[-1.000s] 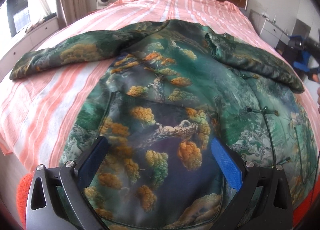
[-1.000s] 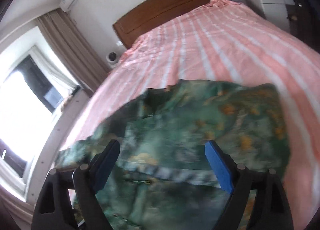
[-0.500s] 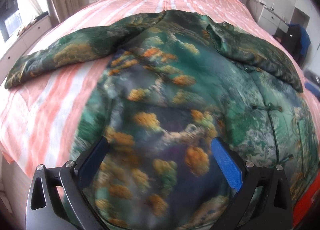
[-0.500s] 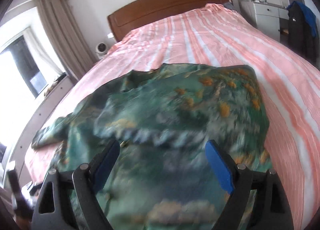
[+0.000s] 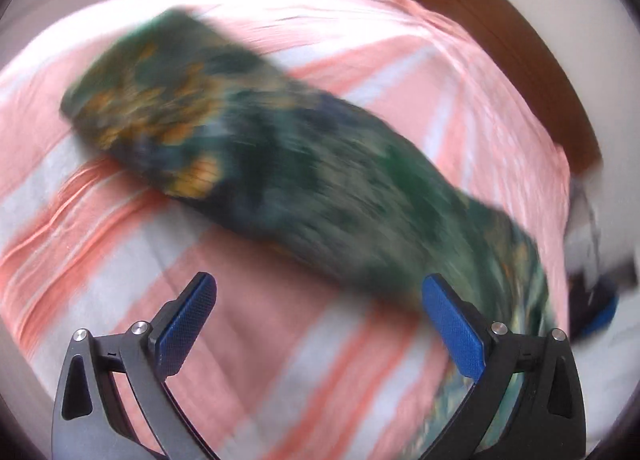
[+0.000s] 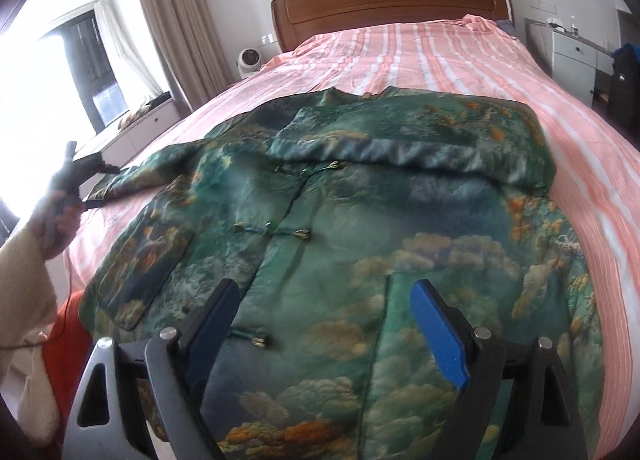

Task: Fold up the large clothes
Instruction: 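Grasp the other sleeve cuff with the left gripper and lift it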

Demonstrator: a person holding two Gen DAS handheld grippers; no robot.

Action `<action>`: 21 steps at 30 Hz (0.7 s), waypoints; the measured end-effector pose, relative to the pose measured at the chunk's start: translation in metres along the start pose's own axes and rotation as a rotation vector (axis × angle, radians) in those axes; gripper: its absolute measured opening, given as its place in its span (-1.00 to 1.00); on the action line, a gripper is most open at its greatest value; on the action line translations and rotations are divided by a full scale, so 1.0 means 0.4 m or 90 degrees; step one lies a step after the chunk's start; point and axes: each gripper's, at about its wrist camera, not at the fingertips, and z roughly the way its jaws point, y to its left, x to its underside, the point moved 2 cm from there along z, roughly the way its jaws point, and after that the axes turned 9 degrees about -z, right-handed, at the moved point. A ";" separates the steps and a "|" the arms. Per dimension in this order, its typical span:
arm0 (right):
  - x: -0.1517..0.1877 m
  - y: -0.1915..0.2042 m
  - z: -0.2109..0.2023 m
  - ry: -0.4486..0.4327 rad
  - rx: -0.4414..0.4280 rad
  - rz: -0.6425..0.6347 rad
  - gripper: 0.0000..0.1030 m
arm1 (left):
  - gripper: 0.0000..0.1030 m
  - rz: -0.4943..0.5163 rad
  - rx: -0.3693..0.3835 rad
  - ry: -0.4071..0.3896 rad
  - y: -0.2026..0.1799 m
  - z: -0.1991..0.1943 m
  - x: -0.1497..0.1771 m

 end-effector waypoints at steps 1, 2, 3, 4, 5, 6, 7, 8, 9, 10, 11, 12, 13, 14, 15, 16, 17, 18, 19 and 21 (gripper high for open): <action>0.001 0.008 0.000 0.001 -0.005 -0.004 0.69 | 0.99 -0.037 0.005 0.002 0.025 0.016 -0.022; 0.001 0.021 -0.002 0.002 -0.012 -0.010 0.69 | 0.99 -0.076 0.015 -0.001 0.050 0.029 -0.045; 0.002 0.033 -0.004 0.003 -0.018 -0.015 0.69 | 0.99 -0.106 0.031 -0.012 0.064 0.032 -0.063; 0.005 0.042 -0.007 0.005 -0.021 -0.019 0.69 | 0.99 -0.123 0.040 -0.027 0.065 0.029 -0.077; 0.010 0.051 -0.011 0.008 -0.024 -0.023 0.69 | 0.96 -0.129 0.043 -0.045 0.060 0.024 -0.088; 0.017 0.059 -0.015 0.013 -0.026 -0.026 0.69 | 0.69 -0.125 0.048 -0.061 0.050 0.020 -0.097; 0.025 0.065 -0.020 0.018 -0.027 -0.027 0.69 | 0.36 -0.110 0.045 -0.083 0.037 0.014 -0.105; 0.032 0.069 -0.025 0.020 -0.028 -0.029 0.69 | -0.52 -0.085 0.009 -0.097 0.017 0.013 -0.111; 0.041 0.075 -0.032 0.021 -0.028 -0.032 0.69 | -0.70 -0.060 -0.009 -0.099 -0.002 0.016 -0.117; 0.048 0.078 -0.039 0.020 -0.026 -0.036 0.69 | -0.73 -0.040 -0.020 -0.109 -0.026 0.013 -0.124; 0.055 0.082 -0.049 0.016 -0.021 -0.041 0.69 | -0.75 0.003 -0.041 -0.136 -0.072 -0.011 -0.118; 0.060 0.086 -0.061 0.008 -0.018 -0.047 0.69 | -0.77 0.049 -0.051 -0.160 -0.121 -0.037 -0.109; 0.064 0.087 -0.070 0.000 -0.014 -0.049 0.69 | -0.77 0.094 -0.056 -0.181 -0.170 -0.060 -0.098; 0.068 0.084 -0.082 -0.011 -0.011 -0.047 0.69 | -0.77 0.157 -0.061 -0.207 -0.243 -0.095 -0.072; 0.070 0.080 -0.092 -0.021 -0.009 -0.042 0.69 | -0.77 0.228 -0.058 -0.234 -0.331 -0.134 -0.034; 0.073 0.072 -0.102 -0.034 -0.007 -0.033 0.69 | -0.77 0.280 -0.051 -0.252 -0.399 -0.161 -0.002; 0.073 0.064 -0.109 -0.043 -0.005 -0.026 0.69 | -0.77 0.347 -0.036 -0.273 -0.488 -0.196 0.055; 0.074 0.055 -0.115 -0.054 -0.002 -0.017 0.69 | -0.77 0.403 -0.017 -0.288 -0.563 -0.223 0.110; 0.074 0.046 -0.119 -0.061 0.001 -0.011 0.69 | -0.77 0.471 0.009 -0.302 -0.652 -0.253 0.189; 0.078 0.023 -0.122 -0.064 0.014 0.005 0.69 | -0.77 0.573 0.042 -0.320 -0.781 -0.276 0.328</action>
